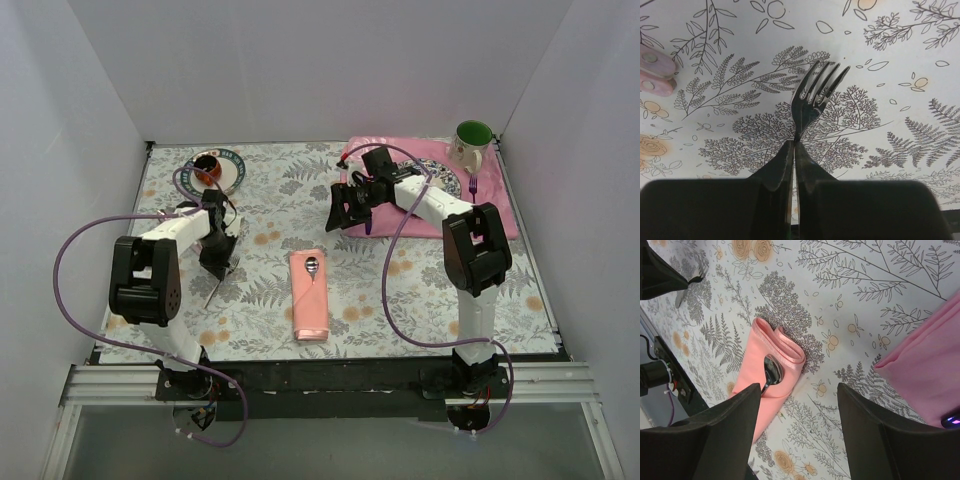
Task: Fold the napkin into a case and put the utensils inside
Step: Pick up the fork from the corner of the board.
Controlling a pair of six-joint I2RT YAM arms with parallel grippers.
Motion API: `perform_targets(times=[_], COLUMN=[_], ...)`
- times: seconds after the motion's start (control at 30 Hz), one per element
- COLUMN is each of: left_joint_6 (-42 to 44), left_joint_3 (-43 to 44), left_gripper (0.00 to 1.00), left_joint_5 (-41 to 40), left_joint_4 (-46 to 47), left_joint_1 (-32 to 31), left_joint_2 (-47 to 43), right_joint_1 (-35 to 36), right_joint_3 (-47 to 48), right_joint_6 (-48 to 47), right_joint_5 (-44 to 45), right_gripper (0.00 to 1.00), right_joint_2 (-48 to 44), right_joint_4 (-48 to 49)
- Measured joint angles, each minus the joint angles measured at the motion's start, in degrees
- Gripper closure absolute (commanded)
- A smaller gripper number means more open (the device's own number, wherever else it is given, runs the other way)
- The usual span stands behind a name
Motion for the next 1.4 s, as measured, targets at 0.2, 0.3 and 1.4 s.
perform_targets(times=[0.2, 0.3, 1.4], left_joint_6=[-0.94, -1.64, -19.26], left_joint_3=[-0.33, -0.04, 8.52], left_gripper=[0.99, 0.85, 0.93], left_joint_5=[-0.83, -1.55, 1.55], left_joint_4=[0.96, 1.07, 21.18], left_joint_1=[-1.57, -2.49, -8.20], left_joint_2=[-0.33, 0.07, 9.29], right_joint_1=[-0.55, -0.76, -2.93], right_joint_3=[0.00, 0.00, -0.02], right_joint_6=[0.11, 0.09, 0.00], right_joint_5=[-0.02, 0.00, 0.15], right_gripper=[0.29, 0.29, 0.29], right_joint_2=[0.00, 0.00, 0.00], right_joint_4=[0.00, 0.00, -0.02])
